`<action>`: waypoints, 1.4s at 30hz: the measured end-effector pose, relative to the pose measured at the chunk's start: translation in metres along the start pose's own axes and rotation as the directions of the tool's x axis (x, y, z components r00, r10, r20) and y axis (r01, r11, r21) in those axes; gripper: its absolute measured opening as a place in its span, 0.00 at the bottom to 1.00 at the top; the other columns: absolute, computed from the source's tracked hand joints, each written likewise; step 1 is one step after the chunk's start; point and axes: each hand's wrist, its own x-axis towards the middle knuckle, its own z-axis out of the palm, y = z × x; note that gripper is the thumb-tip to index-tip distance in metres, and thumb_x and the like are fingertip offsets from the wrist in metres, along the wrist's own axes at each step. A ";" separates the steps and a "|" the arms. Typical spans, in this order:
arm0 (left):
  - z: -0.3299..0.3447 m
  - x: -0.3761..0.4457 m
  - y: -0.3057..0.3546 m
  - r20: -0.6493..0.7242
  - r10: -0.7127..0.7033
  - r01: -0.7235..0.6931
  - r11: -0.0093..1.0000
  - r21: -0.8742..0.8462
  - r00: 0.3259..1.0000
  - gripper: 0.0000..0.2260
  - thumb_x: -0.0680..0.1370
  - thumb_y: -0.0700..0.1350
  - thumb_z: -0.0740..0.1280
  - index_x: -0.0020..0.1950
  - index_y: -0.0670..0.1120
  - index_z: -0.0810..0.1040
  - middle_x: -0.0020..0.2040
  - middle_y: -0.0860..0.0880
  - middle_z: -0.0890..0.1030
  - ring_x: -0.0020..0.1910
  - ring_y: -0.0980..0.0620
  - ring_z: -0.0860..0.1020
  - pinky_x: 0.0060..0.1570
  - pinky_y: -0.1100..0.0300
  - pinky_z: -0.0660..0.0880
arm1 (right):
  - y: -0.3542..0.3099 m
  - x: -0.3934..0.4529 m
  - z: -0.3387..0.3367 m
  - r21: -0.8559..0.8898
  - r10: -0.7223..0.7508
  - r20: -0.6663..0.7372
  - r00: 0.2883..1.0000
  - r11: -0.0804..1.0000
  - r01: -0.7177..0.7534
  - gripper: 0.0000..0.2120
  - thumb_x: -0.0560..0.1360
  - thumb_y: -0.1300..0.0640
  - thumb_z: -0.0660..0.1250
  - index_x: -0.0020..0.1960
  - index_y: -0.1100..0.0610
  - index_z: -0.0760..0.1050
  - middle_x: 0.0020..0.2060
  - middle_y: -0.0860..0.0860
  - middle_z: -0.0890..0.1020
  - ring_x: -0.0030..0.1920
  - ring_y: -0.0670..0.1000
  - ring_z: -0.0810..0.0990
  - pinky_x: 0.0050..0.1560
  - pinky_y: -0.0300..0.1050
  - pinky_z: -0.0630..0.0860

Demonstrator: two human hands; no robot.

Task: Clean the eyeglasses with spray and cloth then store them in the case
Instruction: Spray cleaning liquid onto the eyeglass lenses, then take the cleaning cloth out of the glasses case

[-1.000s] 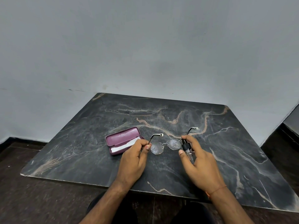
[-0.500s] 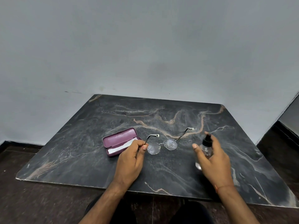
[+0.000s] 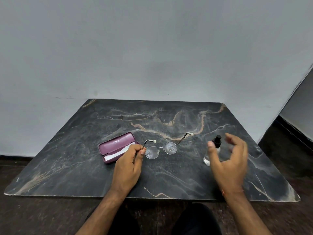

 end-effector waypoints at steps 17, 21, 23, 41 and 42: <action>0.000 -0.006 0.009 0.102 0.039 -0.053 0.988 0.143 0.994 0.06 0.85 0.53 0.67 0.62 0.58 0.80 0.42 0.67 0.80 0.35 0.62 0.77 0.38 0.67 0.72 | -0.029 0.007 0.007 0.065 0.523 0.799 0.297 0.416 -0.907 0.09 0.77 0.52 0.75 0.46 0.57 0.88 0.27 0.47 0.71 0.21 0.44 0.64 0.24 0.34 0.57; 0.008 -0.001 0.004 0.159 0.072 -0.114 0.955 0.272 0.985 0.07 0.85 0.48 0.69 0.62 0.58 0.77 0.54 0.63 0.83 0.48 0.61 0.82 0.47 0.54 0.81 | -0.014 0.005 0.007 0.035 0.531 0.768 0.358 0.523 -0.852 0.10 0.77 0.54 0.75 0.49 0.61 0.88 0.27 0.49 0.71 0.22 0.46 0.63 0.25 0.34 0.57; 0.012 0.002 -0.001 0.194 0.094 -0.156 0.929 0.335 0.977 0.08 0.85 0.47 0.68 0.62 0.57 0.77 0.55 0.60 0.84 0.49 0.53 0.84 0.48 0.48 0.81 | -0.008 0.004 0.009 0.022 0.529 0.758 0.382 0.564 -0.826 0.10 0.78 0.55 0.74 0.50 0.63 0.87 0.27 0.49 0.72 0.21 0.46 0.64 0.24 0.33 0.57; 0.020 0.005 -0.003 0.162 -0.015 -0.082 0.815 0.573 0.987 0.09 0.84 0.54 0.69 0.62 0.66 0.77 0.68 0.64 0.72 0.61 0.60 0.76 0.63 0.47 0.60 | 0.015 -0.006 0.025 -0.051 0.502 0.760 0.412 0.679 -0.733 0.10 0.81 0.55 0.73 0.48 0.61 0.87 0.27 0.50 0.74 0.21 0.46 0.67 0.20 0.35 0.60; 0.020 0.005 -0.003 0.166 -0.023 -0.077 0.817 0.572 0.986 0.10 0.83 0.53 0.69 0.62 0.66 0.77 0.67 0.64 0.72 0.61 0.60 0.76 0.63 0.47 0.60 | 0.015 -0.006 0.026 -0.057 0.502 0.759 0.415 0.685 -0.726 0.10 0.81 0.55 0.73 0.48 0.61 0.87 0.27 0.50 0.74 0.21 0.46 0.67 0.20 0.35 0.60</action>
